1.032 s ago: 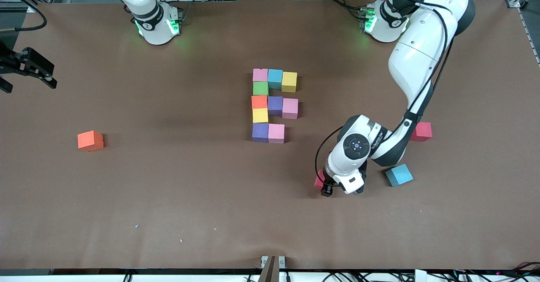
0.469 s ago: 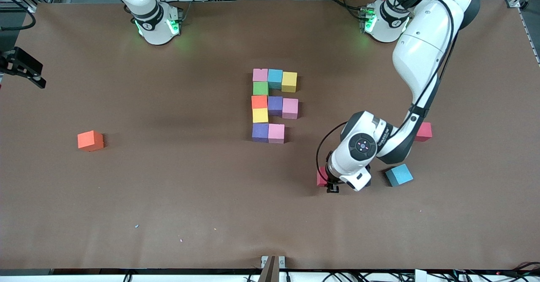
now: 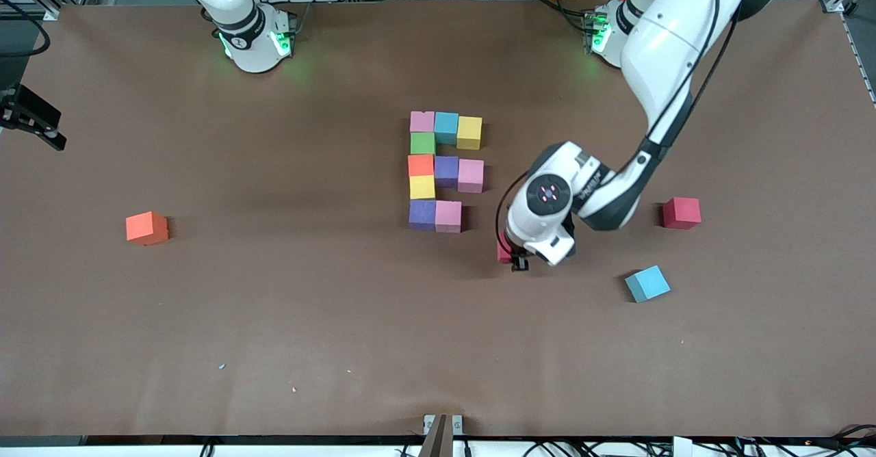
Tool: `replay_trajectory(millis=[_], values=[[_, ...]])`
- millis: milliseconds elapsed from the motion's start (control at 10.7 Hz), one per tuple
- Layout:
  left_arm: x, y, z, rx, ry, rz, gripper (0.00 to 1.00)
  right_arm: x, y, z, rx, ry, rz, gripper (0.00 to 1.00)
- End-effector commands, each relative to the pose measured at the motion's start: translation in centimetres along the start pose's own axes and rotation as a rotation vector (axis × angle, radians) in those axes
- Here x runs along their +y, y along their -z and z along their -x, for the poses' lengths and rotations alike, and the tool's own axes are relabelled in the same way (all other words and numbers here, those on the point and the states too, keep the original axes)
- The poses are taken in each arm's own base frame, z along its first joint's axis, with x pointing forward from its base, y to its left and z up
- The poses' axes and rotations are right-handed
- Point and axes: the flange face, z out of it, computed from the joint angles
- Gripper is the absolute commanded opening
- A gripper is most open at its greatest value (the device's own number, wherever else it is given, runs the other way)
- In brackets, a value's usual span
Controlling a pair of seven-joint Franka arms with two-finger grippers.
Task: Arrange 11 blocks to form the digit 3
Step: 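Carry the red block with the left gripper and lower it by the grid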
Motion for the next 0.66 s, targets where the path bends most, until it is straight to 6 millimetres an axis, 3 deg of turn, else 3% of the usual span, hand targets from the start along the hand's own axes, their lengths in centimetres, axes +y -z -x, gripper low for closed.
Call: replay_trajectory(millis=[0, 188, 563], values=[[-2.7, -0.2, 1.5, -0.018, -0.003, 0.023, 0.13, -0.2, -0.1, 0.0, 0.007, 0.002, -0.012, 1.0], [-5.3, -1.9, 2.8, -0.024, -0.063, 0.042, 0.13, 0.4, -1.0, -0.5, 0.003, -0.014, -0.037, 1.0], [-6.5, -3.1, 3.6, -0.014, -0.07, 0.026, 0.13, -0.3, -1.1, 0.6, -0.074, -0.173, -0.085, 1.0]])
